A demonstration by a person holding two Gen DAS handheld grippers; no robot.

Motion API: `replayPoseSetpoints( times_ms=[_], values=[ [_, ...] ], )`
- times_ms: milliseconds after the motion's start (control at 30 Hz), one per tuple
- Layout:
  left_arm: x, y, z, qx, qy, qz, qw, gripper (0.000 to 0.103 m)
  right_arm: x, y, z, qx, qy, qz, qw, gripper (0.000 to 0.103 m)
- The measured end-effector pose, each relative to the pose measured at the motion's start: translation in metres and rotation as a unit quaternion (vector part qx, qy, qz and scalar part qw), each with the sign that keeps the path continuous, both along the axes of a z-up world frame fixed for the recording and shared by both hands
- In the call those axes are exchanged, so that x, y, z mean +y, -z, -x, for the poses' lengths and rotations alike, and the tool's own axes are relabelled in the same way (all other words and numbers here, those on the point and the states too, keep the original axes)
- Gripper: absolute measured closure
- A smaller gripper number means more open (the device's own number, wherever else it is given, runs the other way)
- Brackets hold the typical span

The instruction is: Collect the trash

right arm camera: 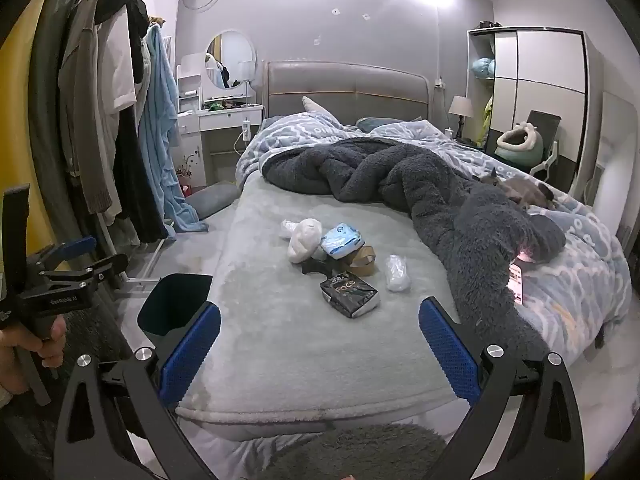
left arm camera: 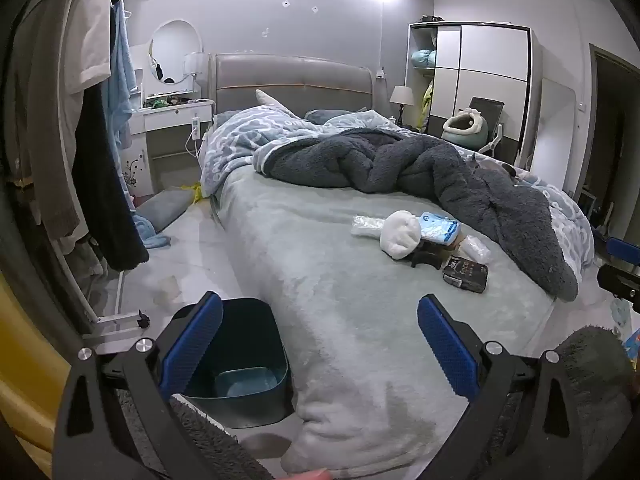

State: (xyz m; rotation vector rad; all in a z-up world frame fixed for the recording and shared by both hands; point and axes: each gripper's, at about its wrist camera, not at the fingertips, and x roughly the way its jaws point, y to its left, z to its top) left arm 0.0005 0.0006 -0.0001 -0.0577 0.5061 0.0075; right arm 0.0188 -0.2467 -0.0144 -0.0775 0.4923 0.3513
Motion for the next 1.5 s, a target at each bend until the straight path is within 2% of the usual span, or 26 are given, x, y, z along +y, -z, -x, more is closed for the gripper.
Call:
replayPoseSetpoints(
  times_ms=[1500],
  values=[
    [0.0043,0.004,0.0001,-0.004,-0.001,-0.002,1.0,0.003,-0.0027,0.0007,-0.0009,0.003,0.0,-0.011,1.0,0.003]
  ],
)
